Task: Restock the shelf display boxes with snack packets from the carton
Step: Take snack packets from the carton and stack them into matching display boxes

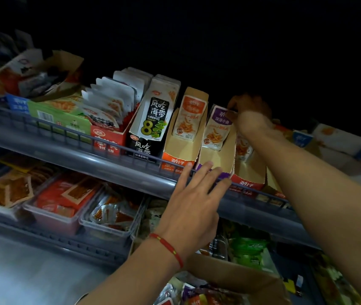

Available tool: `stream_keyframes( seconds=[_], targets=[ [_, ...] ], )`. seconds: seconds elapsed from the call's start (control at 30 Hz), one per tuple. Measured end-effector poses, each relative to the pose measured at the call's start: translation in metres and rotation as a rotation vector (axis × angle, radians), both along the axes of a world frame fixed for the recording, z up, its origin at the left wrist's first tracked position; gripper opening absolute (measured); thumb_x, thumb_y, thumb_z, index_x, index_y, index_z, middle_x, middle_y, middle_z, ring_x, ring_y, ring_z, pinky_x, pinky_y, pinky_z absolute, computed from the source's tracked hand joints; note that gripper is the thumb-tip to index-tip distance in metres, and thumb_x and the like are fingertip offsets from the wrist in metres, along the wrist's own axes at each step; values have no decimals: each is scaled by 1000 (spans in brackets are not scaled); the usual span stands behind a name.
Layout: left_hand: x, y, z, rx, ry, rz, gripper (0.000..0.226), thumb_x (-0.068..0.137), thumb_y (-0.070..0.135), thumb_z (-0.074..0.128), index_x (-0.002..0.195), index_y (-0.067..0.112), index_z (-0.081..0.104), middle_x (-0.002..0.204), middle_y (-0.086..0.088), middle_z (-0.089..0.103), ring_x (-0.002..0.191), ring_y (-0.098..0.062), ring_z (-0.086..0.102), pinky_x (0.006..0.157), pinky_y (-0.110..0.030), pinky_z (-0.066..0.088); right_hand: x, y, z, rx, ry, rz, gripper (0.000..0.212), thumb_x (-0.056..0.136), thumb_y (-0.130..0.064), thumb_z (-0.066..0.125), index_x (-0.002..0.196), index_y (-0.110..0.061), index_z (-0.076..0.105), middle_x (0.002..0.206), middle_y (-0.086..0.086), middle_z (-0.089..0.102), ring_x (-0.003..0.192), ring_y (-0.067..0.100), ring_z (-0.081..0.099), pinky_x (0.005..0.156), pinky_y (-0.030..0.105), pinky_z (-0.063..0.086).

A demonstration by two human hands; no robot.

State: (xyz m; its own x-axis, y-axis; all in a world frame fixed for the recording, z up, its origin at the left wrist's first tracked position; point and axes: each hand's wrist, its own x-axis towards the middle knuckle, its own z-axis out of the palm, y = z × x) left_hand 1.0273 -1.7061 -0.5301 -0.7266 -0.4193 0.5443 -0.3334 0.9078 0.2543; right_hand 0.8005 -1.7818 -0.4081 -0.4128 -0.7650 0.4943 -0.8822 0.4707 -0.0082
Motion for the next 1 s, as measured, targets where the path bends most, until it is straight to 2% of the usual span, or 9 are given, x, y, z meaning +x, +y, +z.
stream_keyframes(
  seconds=[0.17, 0.3, 0.37, 0.47, 0.57, 0.7, 0.83, 0.9, 1.0],
  targets=[
    [1, -1, 1, 8, 36, -16, 73, 74, 9, 68, 142, 21, 47, 152, -2, 43, 150, -22, 26, 122, -55, 19, 12, 21, -1, -83, 62, 70, 27, 101, -27, 59, 127, -21, 60, 134, 12, 56, 121, 32, 56, 96, 47, 51],
    [9, 1, 2, 7, 52, -20, 69, 76, 10, 69, 141, 19, 50, 151, -4, 46, 147, -24, 30, 123, -51, 20, 23, 66, -8, -214, 214, 238, 21, 99, -26, 59, 118, -18, 66, 113, 7, 65, 104, 25, 61, 85, 40, 51],
    [14, 3, 0, -10, 83, -28, 57, 76, 7, 68, 131, 14, 59, 143, -6, 53, 141, -27, 39, 120, -49, 29, 34, 103, -17, -260, 216, 355, 18, 97, -24, 57, 109, -16, 68, 103, 6, 64, 96, 23, 60, 79, 36, 48],
    [22, 10, -10, -70, 173, -74, 30, 76, 3, 61, 104, 9, 69, 112, -6, 66, 113, -29, 56, 98, -45, 47, 49, 167, -54, -167, 130, 472, 18, 97, -24, 54, 108, -17, 66, 103, 1, 63, 88, 18, 60, 69, 34, 51],
    [30, 22, -26, -3, 160, -122, 15, 80, 6, 57, 88, 12, 68, 90, 0, 65, 88, -22, 58, 76, -40, 52, 59, 222, -104, 30, 47, 514, 22, 97, -28, 49, 108, -21, 66, 100, -4, 65, 81, 17, 64, 62, 35, 54],
    [28, 40, -49, 136, -85, -147, 22, 82, 23, 47, 84, 23, 69, 87, 8, 65, 86, -15, 60, 70, -38, 55, 63, 269, -175, 491, -121, 417, 23, 100, -36, 44, 109, -28, 64, 103, -8, 66, 76, 10, 61, 63, 28, 52],
    [15, 47, -73, 204, -447, -110, 23, 85, 31, 46, 94, 29, 67, 98, 7, 67, 94, -15, 62, 77, -37, 56, 56, 281, -228, 822, -166, 346, 26, 100, -34, 50, 123, -24, 59, 116, 2, 64, 96, 23, 64, 67, 33, 42],
    [10, 49, -83, 286, -647, -88, 23, 86, 29, 51, 102, 29, 67, 106, 2, 68, 99, -19, 65, 82, -38, 57, 52, 281, -243, 924, -93, 327, 32, 101, -25, 50, 132, -18, 56, 123, 8, 60, 104, 30, 62, 69, 34, 36],
    [3, 55, -90, 331, -862, -89, 33, 87, 26, 53, 119, 32, 63, 120, -1, 66, 108, -22, 63, 88, -39, 56, 47, 283, -259, 993, -42, 287, 41, 100, -10, 50, 140, -10, 47, 127, 14, 58, 108, 35, 63, 68, 38, 39]
  ],
)
